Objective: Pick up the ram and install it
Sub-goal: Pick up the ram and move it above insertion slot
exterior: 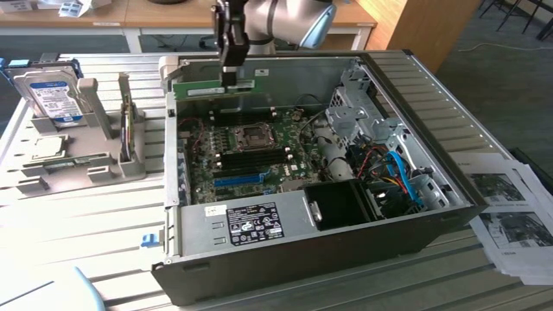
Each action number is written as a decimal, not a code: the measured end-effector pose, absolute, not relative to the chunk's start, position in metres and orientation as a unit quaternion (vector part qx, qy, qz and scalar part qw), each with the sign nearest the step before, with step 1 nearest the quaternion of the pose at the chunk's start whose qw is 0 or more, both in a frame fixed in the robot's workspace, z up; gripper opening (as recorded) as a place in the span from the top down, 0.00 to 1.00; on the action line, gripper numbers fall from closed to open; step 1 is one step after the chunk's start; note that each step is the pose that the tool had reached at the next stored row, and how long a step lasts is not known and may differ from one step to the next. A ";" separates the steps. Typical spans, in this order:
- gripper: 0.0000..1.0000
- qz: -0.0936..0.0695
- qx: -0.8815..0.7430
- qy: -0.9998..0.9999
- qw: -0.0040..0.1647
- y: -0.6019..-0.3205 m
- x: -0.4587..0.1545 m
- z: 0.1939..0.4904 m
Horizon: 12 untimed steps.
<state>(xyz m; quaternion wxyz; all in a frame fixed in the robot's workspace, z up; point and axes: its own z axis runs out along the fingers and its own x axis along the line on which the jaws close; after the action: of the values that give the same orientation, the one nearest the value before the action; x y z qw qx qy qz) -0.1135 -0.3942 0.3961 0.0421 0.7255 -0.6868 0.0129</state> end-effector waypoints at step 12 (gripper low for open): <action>0.89 0.013 0.726 -0.687 0.042 -0.394 -0.074 0.396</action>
<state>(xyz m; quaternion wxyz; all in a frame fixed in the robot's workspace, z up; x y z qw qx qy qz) -0.0736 -0.3942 0.3961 0.0421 0.7255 -0.6868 0.0129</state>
